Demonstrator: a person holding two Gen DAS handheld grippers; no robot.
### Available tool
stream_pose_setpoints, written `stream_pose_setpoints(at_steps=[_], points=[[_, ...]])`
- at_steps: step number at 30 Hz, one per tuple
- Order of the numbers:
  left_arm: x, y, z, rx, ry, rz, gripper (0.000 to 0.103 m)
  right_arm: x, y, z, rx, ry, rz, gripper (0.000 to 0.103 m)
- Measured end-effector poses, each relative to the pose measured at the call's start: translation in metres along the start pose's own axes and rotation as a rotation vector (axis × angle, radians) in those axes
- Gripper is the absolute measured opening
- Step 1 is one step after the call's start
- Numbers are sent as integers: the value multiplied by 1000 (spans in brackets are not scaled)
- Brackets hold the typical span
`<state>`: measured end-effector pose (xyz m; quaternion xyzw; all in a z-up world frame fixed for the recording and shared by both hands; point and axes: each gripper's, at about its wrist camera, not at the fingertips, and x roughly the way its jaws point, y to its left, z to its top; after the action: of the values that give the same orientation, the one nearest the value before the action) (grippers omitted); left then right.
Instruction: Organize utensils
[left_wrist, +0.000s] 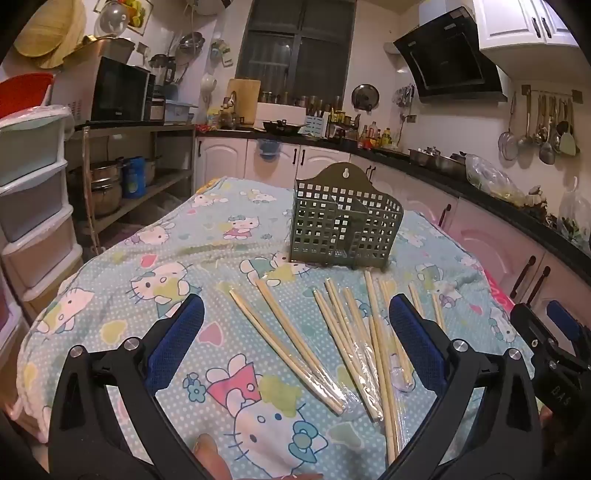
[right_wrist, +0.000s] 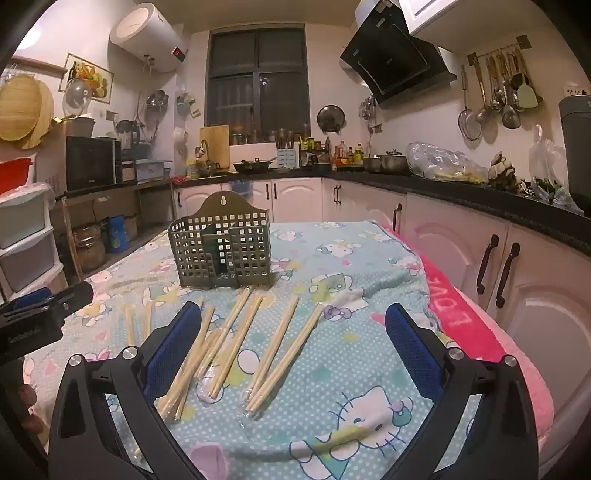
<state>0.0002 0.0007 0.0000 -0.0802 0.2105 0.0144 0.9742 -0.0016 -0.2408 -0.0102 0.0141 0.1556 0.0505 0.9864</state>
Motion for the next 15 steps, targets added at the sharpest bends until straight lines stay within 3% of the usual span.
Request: stream_pose_setpoints(at_steps=[15], points=[[5,-4,-2,18,5,6,92,-1,-2,1,3,-1,3,97]])
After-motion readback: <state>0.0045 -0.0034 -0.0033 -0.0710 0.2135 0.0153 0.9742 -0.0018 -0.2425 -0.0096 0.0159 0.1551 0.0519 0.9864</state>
